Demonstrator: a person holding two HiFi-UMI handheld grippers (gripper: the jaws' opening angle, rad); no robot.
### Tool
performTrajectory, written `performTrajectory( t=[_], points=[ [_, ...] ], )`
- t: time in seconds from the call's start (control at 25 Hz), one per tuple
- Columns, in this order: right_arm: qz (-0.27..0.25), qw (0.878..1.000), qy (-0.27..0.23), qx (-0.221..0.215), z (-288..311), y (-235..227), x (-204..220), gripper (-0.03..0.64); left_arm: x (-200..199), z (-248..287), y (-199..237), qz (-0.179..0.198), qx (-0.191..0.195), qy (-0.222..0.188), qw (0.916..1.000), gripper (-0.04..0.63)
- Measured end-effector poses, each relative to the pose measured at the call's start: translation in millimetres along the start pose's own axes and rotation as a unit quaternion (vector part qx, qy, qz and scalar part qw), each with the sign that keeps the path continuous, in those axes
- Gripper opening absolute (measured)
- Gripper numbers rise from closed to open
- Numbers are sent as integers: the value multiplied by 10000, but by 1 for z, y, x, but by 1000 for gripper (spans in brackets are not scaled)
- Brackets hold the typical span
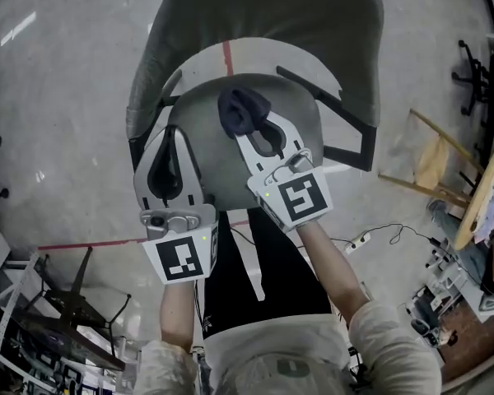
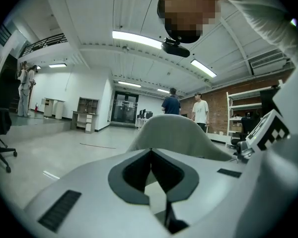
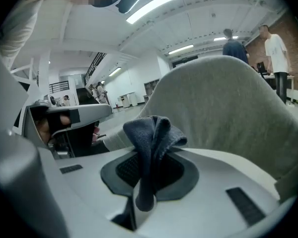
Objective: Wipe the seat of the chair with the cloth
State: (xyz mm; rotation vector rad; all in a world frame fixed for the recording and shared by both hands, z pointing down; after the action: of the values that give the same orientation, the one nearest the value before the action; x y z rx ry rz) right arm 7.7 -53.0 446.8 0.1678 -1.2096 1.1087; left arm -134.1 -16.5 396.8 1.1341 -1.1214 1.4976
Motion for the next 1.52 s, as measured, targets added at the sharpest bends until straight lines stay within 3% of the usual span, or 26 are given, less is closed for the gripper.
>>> performTrajectory(
  t=[0.32, 0.72, 0.88, 1.08, 1.32, 1.4, 1.52],
  points=[
    [160, 9993, 271, -188, 11, 0, 42, 57, 25, 0, -4, -48, 114, 219, 9997, 15],
    [144, 9984, 502, -213, 17, 6, 57, 57, 32, -8, -1, 36, 133, 224, 9997, 15],
    [620, 9962, 496, -352, 30, 8, 63, 57, 31, -12, 0, 21, 87, 181, 9998, 15],
    [1645, 9810, 658, -786, 68, 19, 75, 57, 33, -22, 6, 52, -33, 175, 9998, 15],
    [2909, 9431, 1249, -1018, 116, 24, 115, 57, 37, -34, 10, 17, -201, 228, 9995, 15],
    [3064, 9362, 1468, -903, 128, 21, 128, 57, 38, -36, 11, -18, -230, 249, 9994, 15],
    [2887, 9384, 1785, -642, 140, 14, 141, 57, 36, -38, 10, -75, -226, 251, 9994, 15]
  ],
)
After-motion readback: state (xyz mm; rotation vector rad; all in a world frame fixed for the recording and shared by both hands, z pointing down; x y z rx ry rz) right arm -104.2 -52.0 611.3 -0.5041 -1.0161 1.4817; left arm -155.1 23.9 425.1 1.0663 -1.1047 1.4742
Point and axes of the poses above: the fingertips, and each gripper's own axes: z forward along the fingers, y to its left, x out of its underside, the point moved 6 cm from there along -z, backward along the fingers, and after that the axes turned 14 degrees about z, right-handed, at the moved point
